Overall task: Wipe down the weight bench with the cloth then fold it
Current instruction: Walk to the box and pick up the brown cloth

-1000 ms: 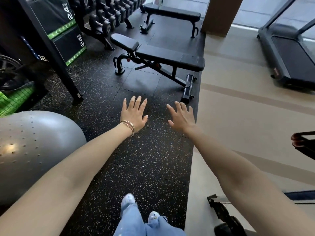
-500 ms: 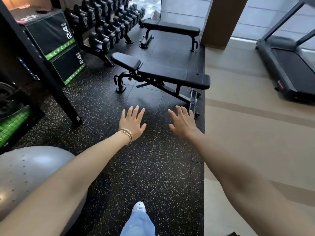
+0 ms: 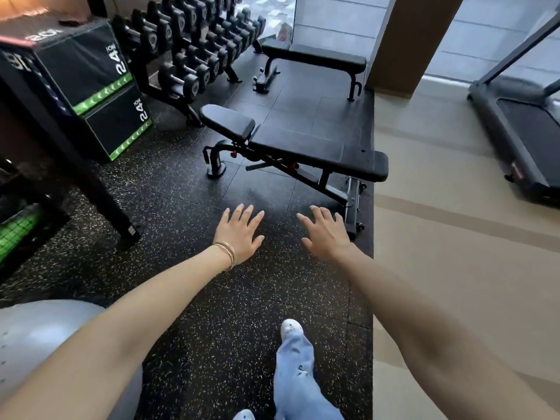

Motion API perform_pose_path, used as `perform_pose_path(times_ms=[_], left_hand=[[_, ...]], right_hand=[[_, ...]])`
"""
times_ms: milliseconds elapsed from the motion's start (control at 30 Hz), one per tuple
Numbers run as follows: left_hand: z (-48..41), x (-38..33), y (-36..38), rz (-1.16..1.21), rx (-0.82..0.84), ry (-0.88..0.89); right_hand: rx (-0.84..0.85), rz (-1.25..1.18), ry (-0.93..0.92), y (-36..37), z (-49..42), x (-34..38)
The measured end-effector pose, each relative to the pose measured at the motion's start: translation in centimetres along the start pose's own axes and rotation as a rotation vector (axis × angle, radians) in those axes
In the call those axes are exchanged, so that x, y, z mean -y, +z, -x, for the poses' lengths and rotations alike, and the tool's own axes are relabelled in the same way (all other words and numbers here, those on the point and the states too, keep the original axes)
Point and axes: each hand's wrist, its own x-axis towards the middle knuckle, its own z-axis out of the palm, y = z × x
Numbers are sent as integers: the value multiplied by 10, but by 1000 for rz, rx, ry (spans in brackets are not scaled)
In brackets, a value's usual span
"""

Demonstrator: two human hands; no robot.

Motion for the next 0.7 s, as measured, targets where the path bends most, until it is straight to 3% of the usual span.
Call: perform_pose_path(times_ms=[333, 700], left_hand=[[-157, 6, -19, 105, 7, -87], [-251, 18, -14, 222, -27, -250]], right_hand=[[-8, -48, -79, -14, -159, -78], [17, -162, -119, 1, -273, -111]])
